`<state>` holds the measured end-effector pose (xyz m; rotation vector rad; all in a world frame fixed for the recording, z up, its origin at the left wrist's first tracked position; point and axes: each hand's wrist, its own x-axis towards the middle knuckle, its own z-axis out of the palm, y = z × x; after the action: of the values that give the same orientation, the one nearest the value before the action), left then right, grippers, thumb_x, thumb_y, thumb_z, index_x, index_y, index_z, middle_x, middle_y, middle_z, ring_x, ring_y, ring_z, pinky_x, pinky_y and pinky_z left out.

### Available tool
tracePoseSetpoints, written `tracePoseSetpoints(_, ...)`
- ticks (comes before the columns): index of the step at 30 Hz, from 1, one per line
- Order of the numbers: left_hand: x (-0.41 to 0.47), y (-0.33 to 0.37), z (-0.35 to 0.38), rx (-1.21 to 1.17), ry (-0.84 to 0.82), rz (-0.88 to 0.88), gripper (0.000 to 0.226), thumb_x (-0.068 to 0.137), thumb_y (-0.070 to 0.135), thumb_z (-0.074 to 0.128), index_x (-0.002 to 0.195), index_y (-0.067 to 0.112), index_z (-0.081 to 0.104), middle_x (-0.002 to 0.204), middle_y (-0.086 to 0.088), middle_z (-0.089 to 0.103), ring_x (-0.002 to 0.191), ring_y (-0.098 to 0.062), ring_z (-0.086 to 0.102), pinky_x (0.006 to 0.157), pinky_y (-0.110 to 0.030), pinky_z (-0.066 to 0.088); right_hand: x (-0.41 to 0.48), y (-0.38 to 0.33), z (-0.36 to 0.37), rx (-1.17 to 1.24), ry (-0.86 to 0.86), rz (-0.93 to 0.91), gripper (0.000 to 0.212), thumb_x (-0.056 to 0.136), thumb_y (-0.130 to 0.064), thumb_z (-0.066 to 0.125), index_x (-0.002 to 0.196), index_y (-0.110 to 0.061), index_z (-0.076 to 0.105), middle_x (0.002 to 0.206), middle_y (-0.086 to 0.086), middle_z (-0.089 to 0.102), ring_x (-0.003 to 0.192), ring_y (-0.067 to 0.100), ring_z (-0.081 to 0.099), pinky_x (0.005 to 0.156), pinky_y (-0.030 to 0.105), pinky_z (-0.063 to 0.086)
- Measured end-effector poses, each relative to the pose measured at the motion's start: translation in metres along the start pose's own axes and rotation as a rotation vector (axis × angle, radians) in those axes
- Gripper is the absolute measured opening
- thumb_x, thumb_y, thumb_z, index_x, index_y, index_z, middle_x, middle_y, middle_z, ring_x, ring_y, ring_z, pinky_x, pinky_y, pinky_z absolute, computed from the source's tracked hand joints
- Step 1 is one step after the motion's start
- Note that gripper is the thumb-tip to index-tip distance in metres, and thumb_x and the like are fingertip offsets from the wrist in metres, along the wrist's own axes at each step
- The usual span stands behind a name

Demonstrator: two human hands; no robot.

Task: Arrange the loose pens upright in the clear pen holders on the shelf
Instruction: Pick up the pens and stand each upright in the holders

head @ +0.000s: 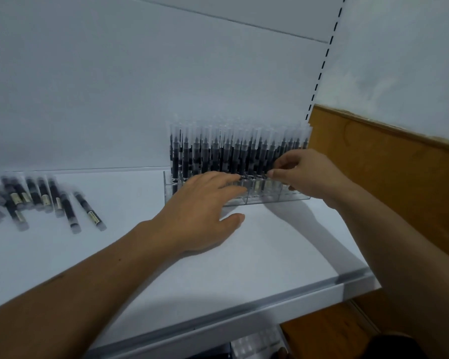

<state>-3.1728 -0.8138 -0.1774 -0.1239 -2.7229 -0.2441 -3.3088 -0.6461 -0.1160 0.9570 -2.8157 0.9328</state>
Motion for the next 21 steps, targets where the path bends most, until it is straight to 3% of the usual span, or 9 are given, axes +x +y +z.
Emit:
tracePoseSetpoints(2,-0.001,0.0,-0.008,0.0,-0.021,0.014,0.053,0.094,0.051,0.047,0.144,0.037,0.037,0.154,0.018,0.026,0.14,-0.004,0.019,0.113,-0.026,0.014,-0.007,-0.004,-0.006,-0.078,-0.01,-0.029,0.032,0.092,-0.034,0.066,0.115,-0.013,0.066,0.108,0.002,0.066,0.094,0.017,0.062,0.084,0.032,0.054)
tracePoseSetpoints(8,-0.02,-0.015,-0.055,0.03,-0.056,-0.019,0.044,0.092,0.057,0.047,0.132,0.039,0.053,0.135,0.021,0.051,0.122,-0.002,0.046,0.099,-0.024,0.038,-0.025,-0.042,-0.012,-0.239,-0.127,-0.169,0.024,0.095,-0.04,0.059,0.108,-0.024,0.071,0.102,-0.009,0.067,0.089,0.009,0.06,0.078,0.025,0.048)
tracePoseSetpoints(12,-0.068,-0.049,-0.077,0.037,0.004,-0.167,0.061,0.075,0.076,0.028,0.12,0.048,0.059,0.122,0.03,0.057,0.111,0.006,0.052,0.09,-0.015,0.038,-0.034,-0.087,0.011,-0.187,-0.278,-0.341,0.021,0.093,-0.041,0.061,0.105,-0.028,0.073,0.102,-0.013,0.069,0.091,0.004,0.062,0.085,0.029,0.052)
tracePoseSetpoints(15,-0.107,-0.083,-0.089,0.022,0.068,-0.355,0.062,0.068,0.079,0.03,0.113,0.049,0.061,0.109,0.034,0.059,0.095,0.008,0.057,0.077,-0.01,0.04,-0.037,-0.124,0.042,-0.162,-0.389,-0.444,0.026,0.091,-0.043,0.062,0.113,-0.03,0.068,0.11,-0.015,0.067,0.098,0.004,0.062,0.09,0.027,0.051)
tracePoseSetpoints(18,-0.142,-0.108,-0.098,0.032,0.127,-0.492,0.064,0.072,0.075,0.034,0.117,0.04,0.063,0.109,0.027,0.061,0.102,0.0,0.057,0.079,-0.015,0.039,-0.034,-0.156,0.085,-0.156,-0.467,-0.548,0.037,0.093,-0.049,0.057,0.126,-0.034,0.059,0.129,-0.016,0.058,0.113,0.005,0.057,0.1,0.029,0.045)
tracePoseSetpoints(21,-0.165,-0.124,-0.097,0.1,0.104,-0.578,0.088,0.072,0.083,0.029,0.135,0.027,0.053,0.138,0.008,0.053,0.129,-0.013,0.045,0.103,-0.023,0.03,-0.023,-0.181,0.132,-0.181,-0.499,-0.633,0.053,0.094,-0.056,0.049,0.141,-0.032,0.046,0.148,-0.009,0.042,0.134,0.012,0.04,0.109,0.031,0.033)
